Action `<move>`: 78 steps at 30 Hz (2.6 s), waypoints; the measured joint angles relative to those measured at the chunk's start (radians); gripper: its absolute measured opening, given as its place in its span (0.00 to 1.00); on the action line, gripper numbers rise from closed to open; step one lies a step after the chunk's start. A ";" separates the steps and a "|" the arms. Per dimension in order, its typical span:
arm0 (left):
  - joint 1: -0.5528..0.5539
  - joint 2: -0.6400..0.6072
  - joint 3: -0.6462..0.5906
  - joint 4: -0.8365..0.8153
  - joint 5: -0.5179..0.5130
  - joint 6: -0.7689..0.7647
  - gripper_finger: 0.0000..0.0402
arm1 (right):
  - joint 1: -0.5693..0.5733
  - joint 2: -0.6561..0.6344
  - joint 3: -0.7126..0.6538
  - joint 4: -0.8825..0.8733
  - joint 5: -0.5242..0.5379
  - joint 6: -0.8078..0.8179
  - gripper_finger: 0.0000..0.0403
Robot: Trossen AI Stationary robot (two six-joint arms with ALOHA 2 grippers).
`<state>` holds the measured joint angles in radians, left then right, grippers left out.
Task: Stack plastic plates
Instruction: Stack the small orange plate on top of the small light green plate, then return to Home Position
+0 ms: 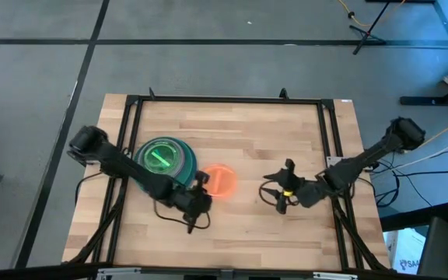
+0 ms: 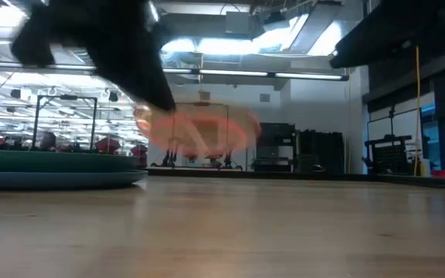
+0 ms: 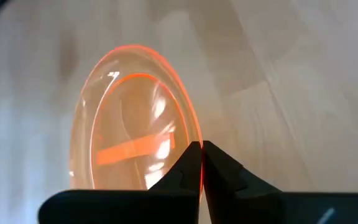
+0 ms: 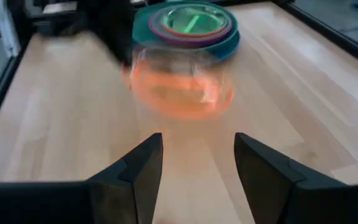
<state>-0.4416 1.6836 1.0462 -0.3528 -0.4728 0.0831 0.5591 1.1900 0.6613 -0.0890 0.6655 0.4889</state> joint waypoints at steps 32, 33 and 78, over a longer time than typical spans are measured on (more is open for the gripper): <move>-0.067 -0.356 -0.324 -0.632 -0.085 -0.891 0.01 | 0.043 -0.008 0.000 -0.013 -0.056 0.004 0.47; -0.066 -0.356 -0.331 -0.609 -0.086 -0.892 0.01 | 0.043 -0.008 0.000 -0.014 -0.056 0.004 0.47; 0.442 -1.115 -0.938 0.619 0.413 -0.044 0.11 | -0.346 -0.087 -0.153 0.207 -0.305 -0.297 0.05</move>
<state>0.0001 0.5683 0.1085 0.2659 -0.0601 0.0391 0.2131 1.1027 0.5086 0.1183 0.3602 0.1915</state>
